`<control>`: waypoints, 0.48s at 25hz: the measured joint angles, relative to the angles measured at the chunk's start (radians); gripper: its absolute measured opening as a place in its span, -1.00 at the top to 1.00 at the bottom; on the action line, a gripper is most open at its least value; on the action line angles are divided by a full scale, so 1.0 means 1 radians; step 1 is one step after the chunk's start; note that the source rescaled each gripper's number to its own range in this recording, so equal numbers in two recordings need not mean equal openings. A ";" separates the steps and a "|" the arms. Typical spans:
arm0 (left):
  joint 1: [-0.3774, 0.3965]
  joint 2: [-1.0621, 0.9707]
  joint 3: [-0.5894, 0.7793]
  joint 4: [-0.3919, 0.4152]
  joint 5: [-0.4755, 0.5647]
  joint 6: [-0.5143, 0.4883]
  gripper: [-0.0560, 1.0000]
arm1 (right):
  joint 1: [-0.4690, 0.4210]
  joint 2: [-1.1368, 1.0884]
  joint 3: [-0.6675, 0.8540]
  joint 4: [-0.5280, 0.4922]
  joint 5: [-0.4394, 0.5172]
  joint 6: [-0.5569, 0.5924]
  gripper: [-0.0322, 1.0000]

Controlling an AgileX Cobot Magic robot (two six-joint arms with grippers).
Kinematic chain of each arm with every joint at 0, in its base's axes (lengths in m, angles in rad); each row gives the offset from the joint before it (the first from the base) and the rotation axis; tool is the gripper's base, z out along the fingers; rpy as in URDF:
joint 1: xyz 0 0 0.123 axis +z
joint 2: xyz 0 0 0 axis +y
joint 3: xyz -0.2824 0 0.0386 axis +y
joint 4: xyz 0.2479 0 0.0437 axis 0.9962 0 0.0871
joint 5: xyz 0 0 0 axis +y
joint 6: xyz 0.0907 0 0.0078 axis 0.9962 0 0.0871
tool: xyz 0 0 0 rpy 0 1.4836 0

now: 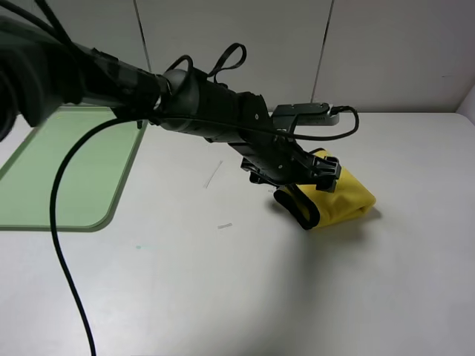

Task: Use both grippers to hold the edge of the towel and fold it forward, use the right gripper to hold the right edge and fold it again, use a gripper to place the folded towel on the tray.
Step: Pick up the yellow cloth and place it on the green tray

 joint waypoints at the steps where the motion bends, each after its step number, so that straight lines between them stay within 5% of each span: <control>1: -0.004 0.009 0.000 0.000 0.001 -0.007 -0.91 | 0.000 0.000 0.000 0.000 0.000 0.000 -1.00; 12: -0.005 0.062 -0.007 0.005 -0.021 -0.020 -0.91 | 0.000 0.000 0.000 0.000 0.000 0.000 -1.00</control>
